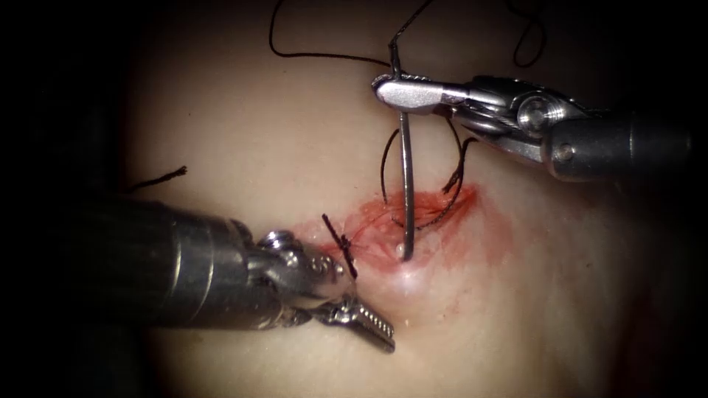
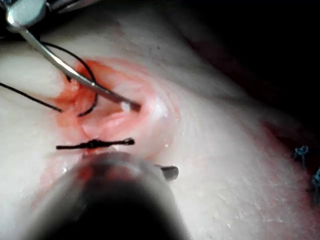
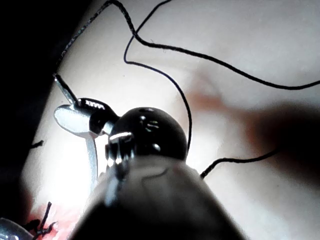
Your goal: Wound Closure
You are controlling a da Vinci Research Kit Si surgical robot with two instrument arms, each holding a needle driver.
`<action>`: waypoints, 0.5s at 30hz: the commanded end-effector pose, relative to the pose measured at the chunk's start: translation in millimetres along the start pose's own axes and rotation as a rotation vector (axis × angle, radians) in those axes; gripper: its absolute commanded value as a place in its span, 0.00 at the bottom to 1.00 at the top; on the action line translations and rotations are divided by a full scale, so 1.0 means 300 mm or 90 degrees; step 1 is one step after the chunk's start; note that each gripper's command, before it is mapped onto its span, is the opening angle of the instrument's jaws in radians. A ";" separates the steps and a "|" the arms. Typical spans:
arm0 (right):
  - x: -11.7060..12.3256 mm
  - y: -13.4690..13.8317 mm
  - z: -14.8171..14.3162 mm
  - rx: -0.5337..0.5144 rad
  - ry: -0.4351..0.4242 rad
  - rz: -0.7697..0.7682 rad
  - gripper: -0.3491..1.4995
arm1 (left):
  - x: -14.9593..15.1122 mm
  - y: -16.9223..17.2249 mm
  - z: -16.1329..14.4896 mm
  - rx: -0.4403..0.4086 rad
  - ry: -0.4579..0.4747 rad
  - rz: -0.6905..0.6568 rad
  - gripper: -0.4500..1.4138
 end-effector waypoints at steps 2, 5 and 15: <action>-0.0013 0.0008 0.0026 -0.006 -0.005 0.010 0.00 | 0.000 -0.001 0.002 0.000 0.000 0.000 0.27; -0.0027 0.0004 0.0031 -0.008 -0.006 0.023 0.00 | 0.000 -0.001 0.002 0.000 0.000 0.000 0.27; -0.0060 -0.0012 0.0080 0.017 -0.002 0.046 0.00 | 0.000 -0.001 0.002 0.000 0.000 0.000 0.27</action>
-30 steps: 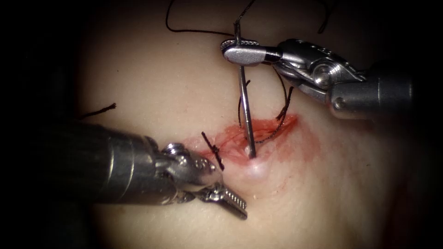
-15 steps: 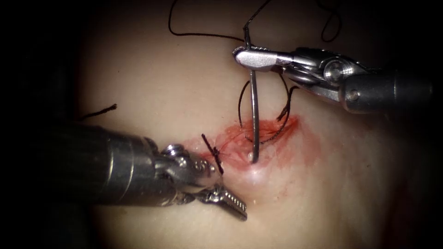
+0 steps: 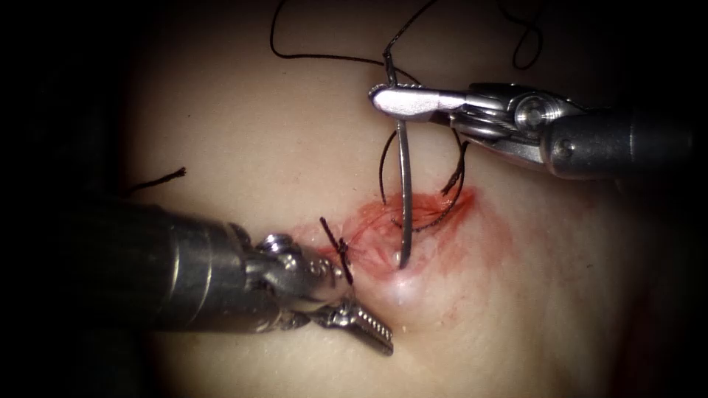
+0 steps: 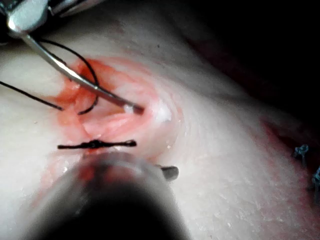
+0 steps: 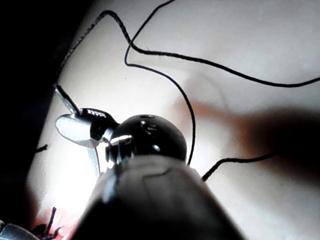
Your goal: Wound Closure
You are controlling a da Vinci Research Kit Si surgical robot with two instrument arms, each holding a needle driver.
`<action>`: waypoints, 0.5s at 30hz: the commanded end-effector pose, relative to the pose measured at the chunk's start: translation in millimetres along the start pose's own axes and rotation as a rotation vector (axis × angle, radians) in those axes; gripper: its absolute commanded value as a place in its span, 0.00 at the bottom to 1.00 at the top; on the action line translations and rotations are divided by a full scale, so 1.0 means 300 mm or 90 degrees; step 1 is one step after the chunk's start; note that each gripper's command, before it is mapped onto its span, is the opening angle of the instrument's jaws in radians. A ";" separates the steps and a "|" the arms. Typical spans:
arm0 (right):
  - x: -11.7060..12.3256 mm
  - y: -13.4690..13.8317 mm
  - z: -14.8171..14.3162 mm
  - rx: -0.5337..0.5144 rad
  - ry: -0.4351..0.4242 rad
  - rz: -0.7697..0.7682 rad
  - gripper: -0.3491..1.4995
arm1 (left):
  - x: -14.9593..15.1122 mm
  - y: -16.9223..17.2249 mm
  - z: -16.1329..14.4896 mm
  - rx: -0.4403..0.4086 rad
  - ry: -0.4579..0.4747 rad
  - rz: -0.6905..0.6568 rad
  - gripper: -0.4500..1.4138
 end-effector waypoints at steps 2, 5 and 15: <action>-0.0010 0.0013 0.0048 0.009 0.000 -0.002 0.00 | 0.000 -0.001 0.002 0.000 0.000 0.000 0.27; -0.0022 0.0008 0.0057 0.011 0.001 0.005 0.00 | 0.000 -0.001 0.002 0.000 0.000 0.000 0.27; -0.0067 -0.0028 0.0068 -0.006 -0.001 0.098 0.00 | 0.000 -0.001 0.002 0.000 0.000 0.000 0.26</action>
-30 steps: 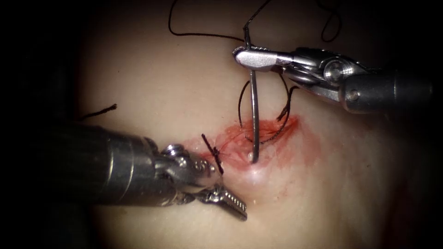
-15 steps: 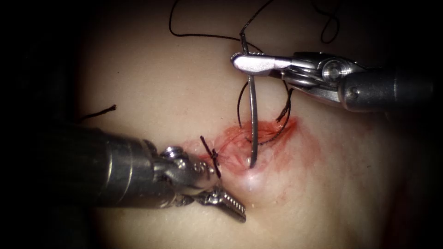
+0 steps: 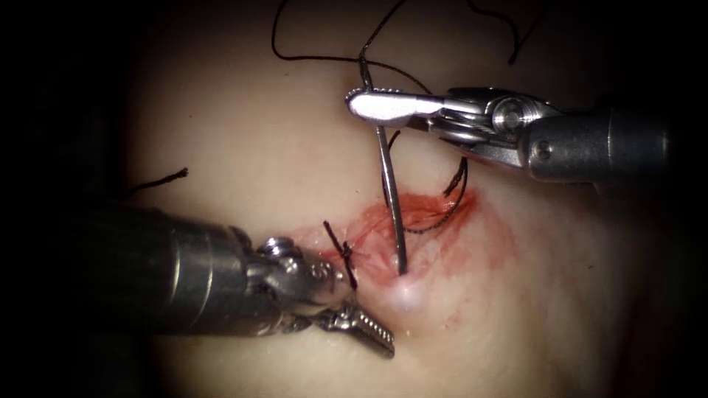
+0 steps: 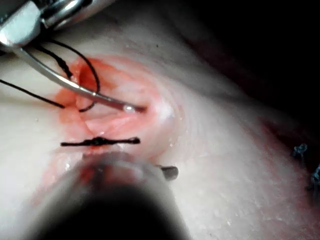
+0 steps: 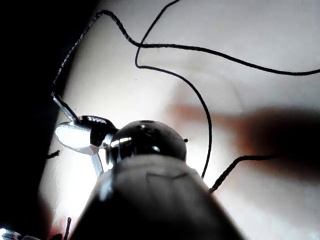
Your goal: Wound Closure
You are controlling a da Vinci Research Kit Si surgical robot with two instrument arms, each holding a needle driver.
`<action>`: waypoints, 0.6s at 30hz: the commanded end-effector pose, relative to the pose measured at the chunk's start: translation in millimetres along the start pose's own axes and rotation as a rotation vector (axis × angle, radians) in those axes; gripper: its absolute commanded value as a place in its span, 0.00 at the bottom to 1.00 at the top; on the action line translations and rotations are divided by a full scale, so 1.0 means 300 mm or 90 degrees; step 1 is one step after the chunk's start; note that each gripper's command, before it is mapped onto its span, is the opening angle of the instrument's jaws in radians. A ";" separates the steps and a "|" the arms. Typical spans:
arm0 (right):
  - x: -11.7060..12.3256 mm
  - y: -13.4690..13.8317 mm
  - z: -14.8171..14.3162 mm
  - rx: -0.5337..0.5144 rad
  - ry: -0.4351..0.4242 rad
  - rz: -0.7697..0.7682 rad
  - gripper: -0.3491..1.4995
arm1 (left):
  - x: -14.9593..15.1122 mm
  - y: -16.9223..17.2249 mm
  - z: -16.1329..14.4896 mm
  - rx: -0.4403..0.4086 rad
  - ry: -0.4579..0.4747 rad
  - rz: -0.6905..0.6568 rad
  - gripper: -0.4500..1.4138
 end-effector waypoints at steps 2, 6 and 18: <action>-0.0002 0.0004 0.0015 -0.013 -0.007 0.021 0.00 | 0.000 -0.001 0.002 0.000 0.000 0.000 0.26; -0.0027 0.0011 0.0015 -0.024 -0.013 0.043 0.00 | 0.000 -0.001 0.002 0.000 0.000 0.000 0.25; -0.0075 0.0012 0.0031 -0.046 -0.018 0.078 0.00 | 0.000 -0.001 0.002 0.000 0.000 0.000 0.25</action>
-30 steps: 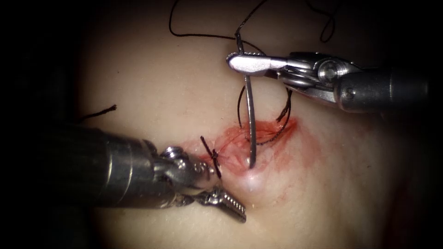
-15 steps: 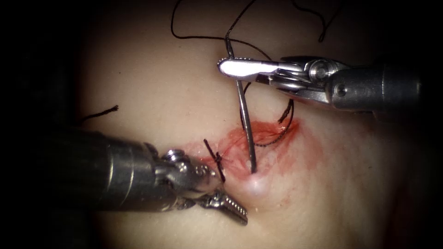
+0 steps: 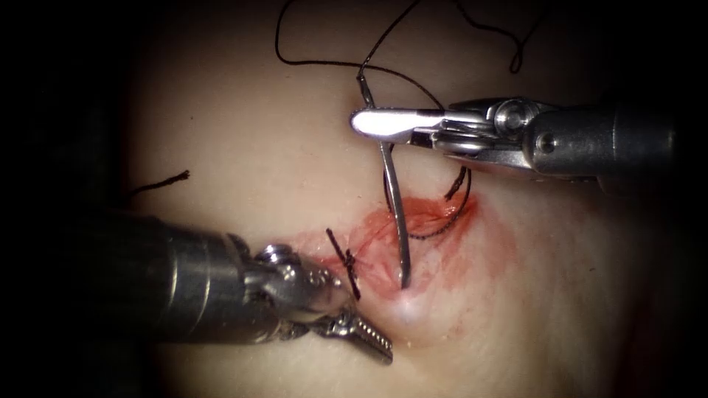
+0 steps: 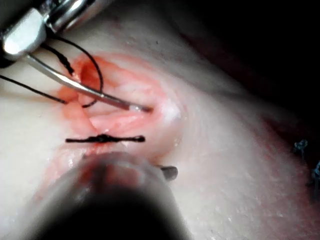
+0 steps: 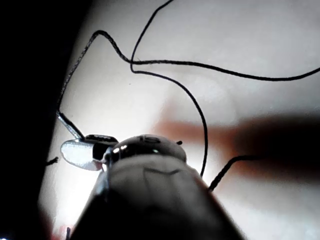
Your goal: Wound Closure
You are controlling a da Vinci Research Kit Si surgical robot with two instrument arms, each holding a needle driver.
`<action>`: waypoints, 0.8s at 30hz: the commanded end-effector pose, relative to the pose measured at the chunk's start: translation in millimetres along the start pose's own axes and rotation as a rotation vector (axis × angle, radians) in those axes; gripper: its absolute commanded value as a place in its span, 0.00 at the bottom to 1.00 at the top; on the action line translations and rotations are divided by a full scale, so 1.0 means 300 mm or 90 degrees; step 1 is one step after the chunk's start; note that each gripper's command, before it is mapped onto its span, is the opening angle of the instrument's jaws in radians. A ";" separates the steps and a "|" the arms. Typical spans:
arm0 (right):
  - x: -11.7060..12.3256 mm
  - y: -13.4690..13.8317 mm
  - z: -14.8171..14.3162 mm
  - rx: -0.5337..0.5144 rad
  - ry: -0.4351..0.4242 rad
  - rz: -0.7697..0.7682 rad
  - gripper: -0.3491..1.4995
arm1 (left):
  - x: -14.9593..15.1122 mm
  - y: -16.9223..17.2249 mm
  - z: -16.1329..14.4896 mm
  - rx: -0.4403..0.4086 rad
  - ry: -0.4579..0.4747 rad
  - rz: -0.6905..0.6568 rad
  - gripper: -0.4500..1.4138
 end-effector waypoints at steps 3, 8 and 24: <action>-0.0007 0.0024 0.0037 0.001 -0.004 0.000 0.00 | 0.000 -0.001 0.002 0.000 0.000 0.000 0.25; -0.0014 0.0020 0.0052 0.002 -0.007 0.000 0.00 | 0.000 -0.001 0.002 0.000 0.000 0.000 0.25; -0.0050 -0.0014 0.0129 0.115 -0.005 0.043 0.00 | 0.000 -0.001 0.002 0.000 0.000 0.000 0.25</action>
